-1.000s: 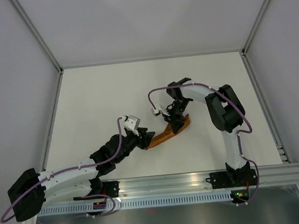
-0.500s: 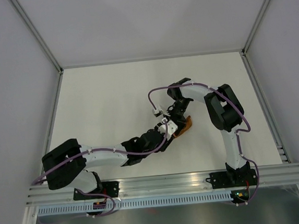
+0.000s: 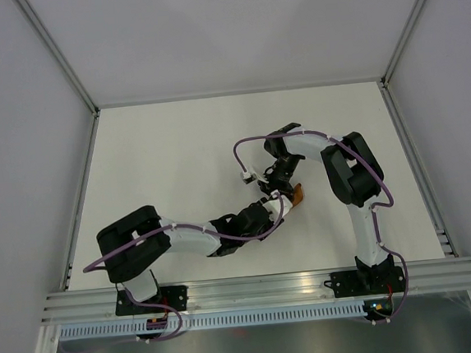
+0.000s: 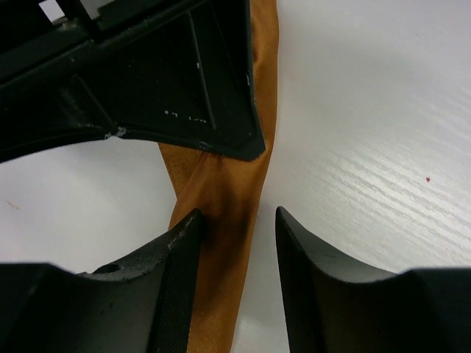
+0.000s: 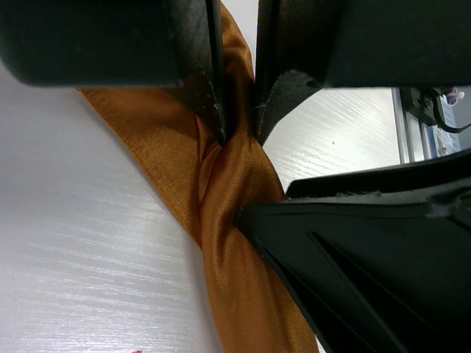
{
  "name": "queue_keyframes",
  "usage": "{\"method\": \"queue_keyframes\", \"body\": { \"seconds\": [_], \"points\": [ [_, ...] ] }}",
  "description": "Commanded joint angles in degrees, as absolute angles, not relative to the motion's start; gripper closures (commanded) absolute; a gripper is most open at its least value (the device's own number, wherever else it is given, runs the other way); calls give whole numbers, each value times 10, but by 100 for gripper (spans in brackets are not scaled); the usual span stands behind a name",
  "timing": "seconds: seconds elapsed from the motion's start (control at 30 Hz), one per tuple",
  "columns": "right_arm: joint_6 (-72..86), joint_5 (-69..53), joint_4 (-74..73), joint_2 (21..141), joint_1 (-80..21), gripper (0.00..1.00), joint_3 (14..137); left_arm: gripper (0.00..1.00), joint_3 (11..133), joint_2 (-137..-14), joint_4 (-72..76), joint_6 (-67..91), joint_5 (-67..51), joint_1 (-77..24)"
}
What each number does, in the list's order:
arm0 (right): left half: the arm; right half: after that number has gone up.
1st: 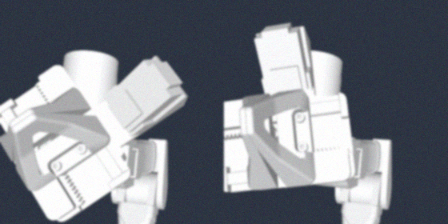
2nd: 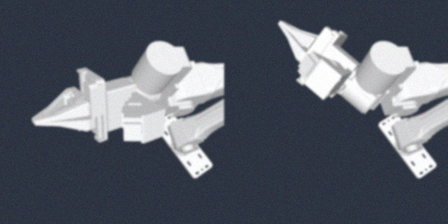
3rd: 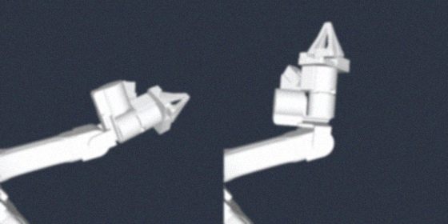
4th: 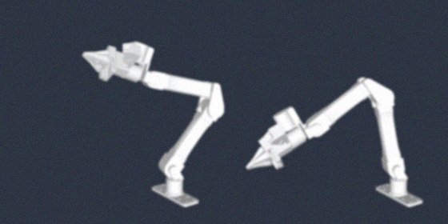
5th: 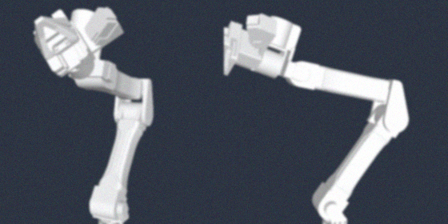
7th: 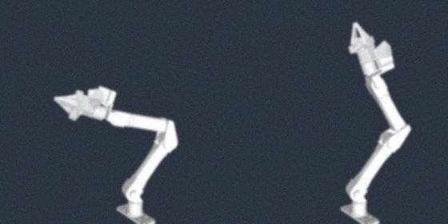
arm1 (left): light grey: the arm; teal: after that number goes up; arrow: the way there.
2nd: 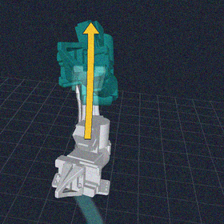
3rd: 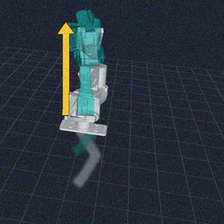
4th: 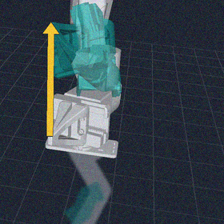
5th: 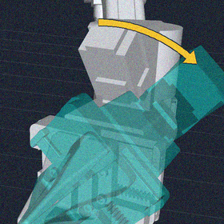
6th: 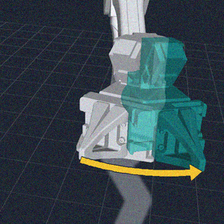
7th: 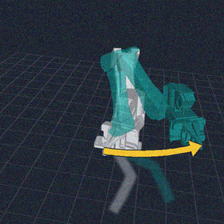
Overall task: Fold the napkin, place the utensils inside, and roll it up
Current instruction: Roll the napkin at the center of the board.
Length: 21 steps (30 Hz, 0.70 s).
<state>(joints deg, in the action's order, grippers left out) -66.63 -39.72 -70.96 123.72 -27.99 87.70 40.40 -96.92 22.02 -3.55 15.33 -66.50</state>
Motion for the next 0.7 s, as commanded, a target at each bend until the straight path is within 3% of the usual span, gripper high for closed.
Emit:
{"method": "queue_keyframes", "body": {
  "seconds": [0.0,0.1,0.17,0.33,0.53,0.67],
  "points": [
    [-679,-368,-675,1271,-280,99,871,51,422,-996,243,-52,155,-668],
    [-675,-370,-674,1271,-279,99,870,60,425,-1011,247,-41,152,-668],
    [-672,-371,-673,1268,-279,95,870,73,425,-1016,245,-35,149,-668],
    [-648,-381,-653,1242,-276,74,863,97,420,-1023,241,-16,141,-668],
    [-607,-403,-623,1185,-265,57,859,98,409,-1026,240,13,121,-668],
    [-570,-403,-604,1146,-254,54,855,98,408,-1033,236,27,107,-667]
  ]
}}
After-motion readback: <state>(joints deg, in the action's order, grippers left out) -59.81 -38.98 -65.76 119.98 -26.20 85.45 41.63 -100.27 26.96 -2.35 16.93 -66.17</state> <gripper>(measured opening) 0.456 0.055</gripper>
